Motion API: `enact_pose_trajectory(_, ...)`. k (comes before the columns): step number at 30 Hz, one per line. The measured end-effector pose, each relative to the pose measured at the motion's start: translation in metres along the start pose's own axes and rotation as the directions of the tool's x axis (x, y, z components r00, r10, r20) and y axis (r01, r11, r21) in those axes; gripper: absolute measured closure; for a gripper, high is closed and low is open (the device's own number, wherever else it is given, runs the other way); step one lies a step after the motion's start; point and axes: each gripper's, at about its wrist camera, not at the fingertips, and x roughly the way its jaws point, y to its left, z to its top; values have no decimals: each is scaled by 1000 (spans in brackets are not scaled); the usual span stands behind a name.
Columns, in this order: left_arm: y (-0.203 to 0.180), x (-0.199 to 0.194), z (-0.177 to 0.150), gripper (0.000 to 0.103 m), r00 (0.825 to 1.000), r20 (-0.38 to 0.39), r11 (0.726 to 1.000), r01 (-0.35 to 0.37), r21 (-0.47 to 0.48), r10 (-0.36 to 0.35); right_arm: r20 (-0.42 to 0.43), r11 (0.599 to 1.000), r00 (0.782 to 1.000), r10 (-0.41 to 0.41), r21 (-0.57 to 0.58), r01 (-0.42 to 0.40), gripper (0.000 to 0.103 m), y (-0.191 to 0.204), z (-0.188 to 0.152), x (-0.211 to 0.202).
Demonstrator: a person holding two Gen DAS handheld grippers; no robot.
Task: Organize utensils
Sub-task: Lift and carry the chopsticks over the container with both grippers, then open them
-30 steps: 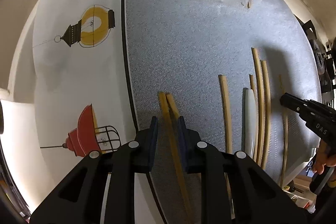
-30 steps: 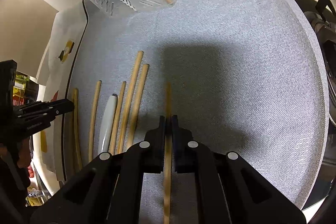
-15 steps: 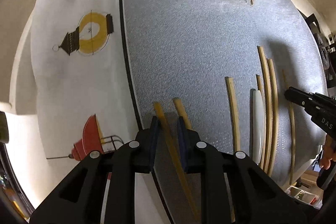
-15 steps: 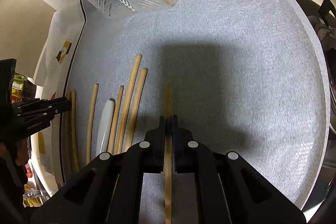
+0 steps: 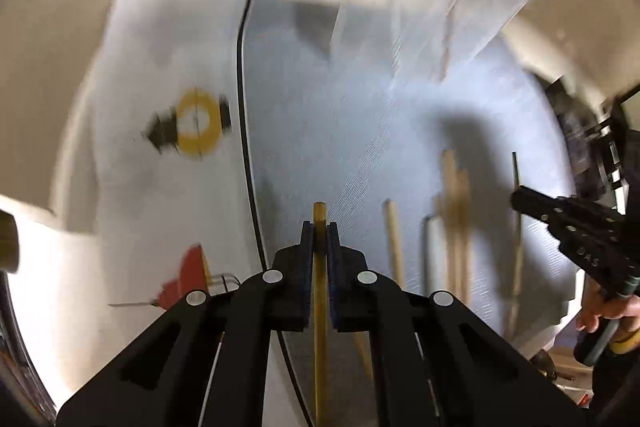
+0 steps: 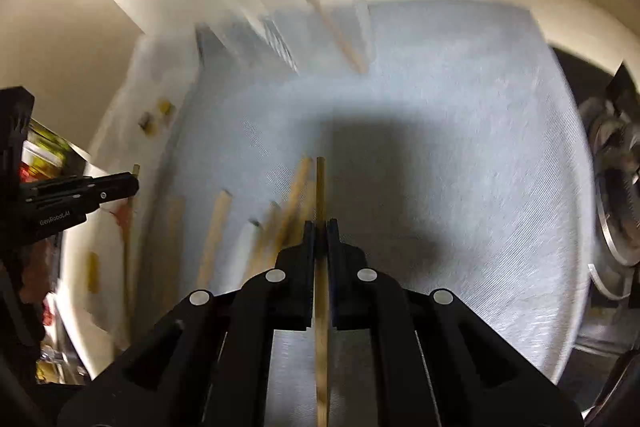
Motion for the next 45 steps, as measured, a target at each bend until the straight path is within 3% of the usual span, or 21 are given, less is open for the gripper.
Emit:
enact_pose_trajectory(3,-10,-45,8,97,993,117,999,10,34,-14,96,999,995,26,-26,-24,97,9,17,-36)
enact_pose_trajectory(7,-24,-94,26,97,960,277,997,17,73,-37,228,998,973,46,-57,-34,97,18,38,-81)
enact_pose_trajectory(12,-30,-144,53,97,894,444,996,12,90,-51,366,996,930,41,-86,-11,97,31,64,-120)
enact_pose_trajectory(16,-40,-172,71,97,839,542,996,6,88,-53,426,994,904,38,-111,10,97,39,87,-142)
enact_pose_trajectory(19,-44,-185,90,97,791,610,997,3,78,-50,464,990,885,28,-133,38,97,45,104,-157)
enact_pose_trajectory(22,-51,-196,110,97,730,683,998,-1,60,-40,494,986,869,27,-155,57,97,54,121,-170)
enact_pose_trajectory(27,-61,-200,134,97,670,742,999,-5,49,-33,549,978,836,11,-182,106,97,65,145,-180)
enact_pose_trajectory(31,-69,-198,147,97,639,768,999,-6,49,-34,566,974,824,-9,-180,134,97,66,160,-177)
enact_pose_trajectory(35,-74,-185,156,97,627,778,999,-10,45,-29,571,970,820,-35,-179,165,97,64,167,-165)
enact_pose_trajectory(38,-76,-170,159,97,618,786,999,-32,36,-8,549,971,835,-43,-172,163,97,61,168,-151)
enact_pose_trajectory(42,-71,-139,161,97,662,750,1000,-26,16,5,507,975,861,-53,-162,155,97,53,165,-129)
enact_pose_trajectory(45,-62,-117,158,97,704,710,1000,-5,-2,5,479,977,876,-54,-156,146,97,49,162,-116)
